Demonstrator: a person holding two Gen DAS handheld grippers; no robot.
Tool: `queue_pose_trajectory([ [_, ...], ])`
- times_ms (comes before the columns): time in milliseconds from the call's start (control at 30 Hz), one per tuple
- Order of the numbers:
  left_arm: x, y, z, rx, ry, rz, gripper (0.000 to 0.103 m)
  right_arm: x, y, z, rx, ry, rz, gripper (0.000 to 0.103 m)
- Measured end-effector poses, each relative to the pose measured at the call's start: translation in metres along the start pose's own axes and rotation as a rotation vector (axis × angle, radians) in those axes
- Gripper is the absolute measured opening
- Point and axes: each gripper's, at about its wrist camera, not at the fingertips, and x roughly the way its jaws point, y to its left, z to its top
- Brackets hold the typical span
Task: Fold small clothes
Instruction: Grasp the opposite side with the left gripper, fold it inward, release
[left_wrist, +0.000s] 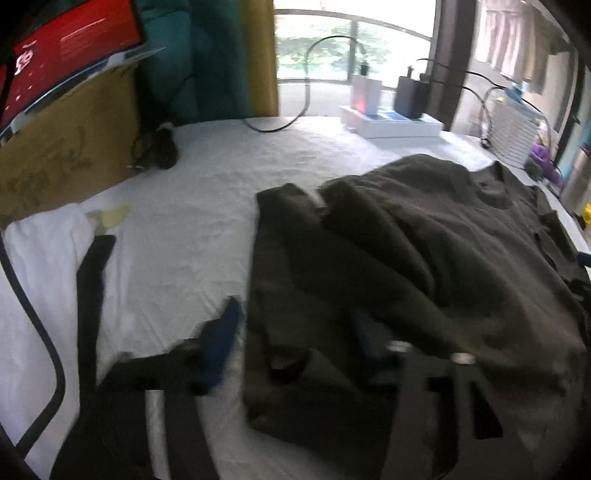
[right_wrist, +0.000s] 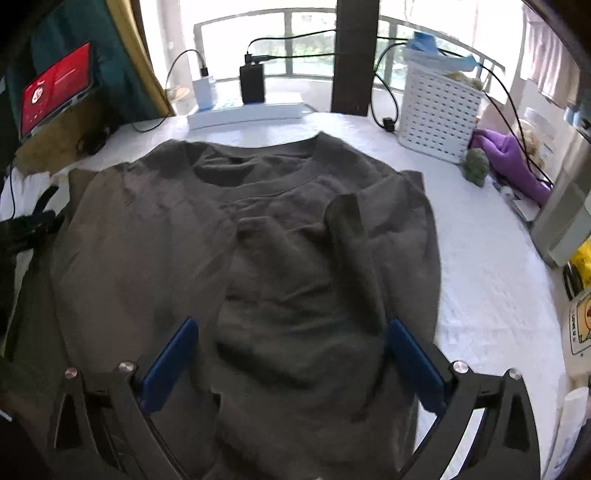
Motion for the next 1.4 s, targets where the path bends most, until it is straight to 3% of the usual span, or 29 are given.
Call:
queue_pose_trajectory([
  [67,-0.003,-0.003,-0.003,0.012,0.004,0.001,0.01,-0.003,0.001,0.001,-0.004,-0.007,0.004,0.103],
  [100,-0.006,-0.003,-0.005,0.009,0.003,-0.004,0.007,-0.005,0.002,0.001,-0.006,-0.01,0.008,0.103],
  [433,-0.056,0.015,-0.007,-0.126,-0.129,0.009,0.006,-0.031,-0.013,-0.002,0.045,-0.069,0.016,0.103],
  [633,-0.092,-0.01,0.01,-0.049,-0.232,0.016,0.006,-0.051,-0.024,-0.007,0.069,-0.108,0.008,0.103],
  [800,-0.095,-0.055,0.017,0.09,-0.242,-0.04,0.006,-0.06,-0.035,-0.017,0.101,-0.124,0.002,0.103],
  [933,-0.081,-0.096,0.016,0.207,-0.19,-0.112,0.006,-0.064,-0.04,-0.026,0.116,-0.128,0.004,0.103],
  [1067,-0.053,-0.129,0.007,0.285,-0.085,-0.207,0.006,-0.065,-0.045,-0.033,0.131,-0.127,0.004,0.103],
  [1233,-0.035,-0.147,-0.009,0.335,0.037,-0.235,0.007,-0.064,-0.052,-0.043,0.155,-0.122,-0.003,0.103],
  [1333,-0.043,-0.139,-0.012,0.319,0.055,-0.252,0.016,-0.062,-0.056,-0.046,0.164,-0.116,-0.012,0.103],
  [1400,-0.057,-0.129,-0.01,0.288,0.04,-0.283,0.048,-0.061,-0.059,-0.047,0.17,-0.115,-0.02,0.103],
])
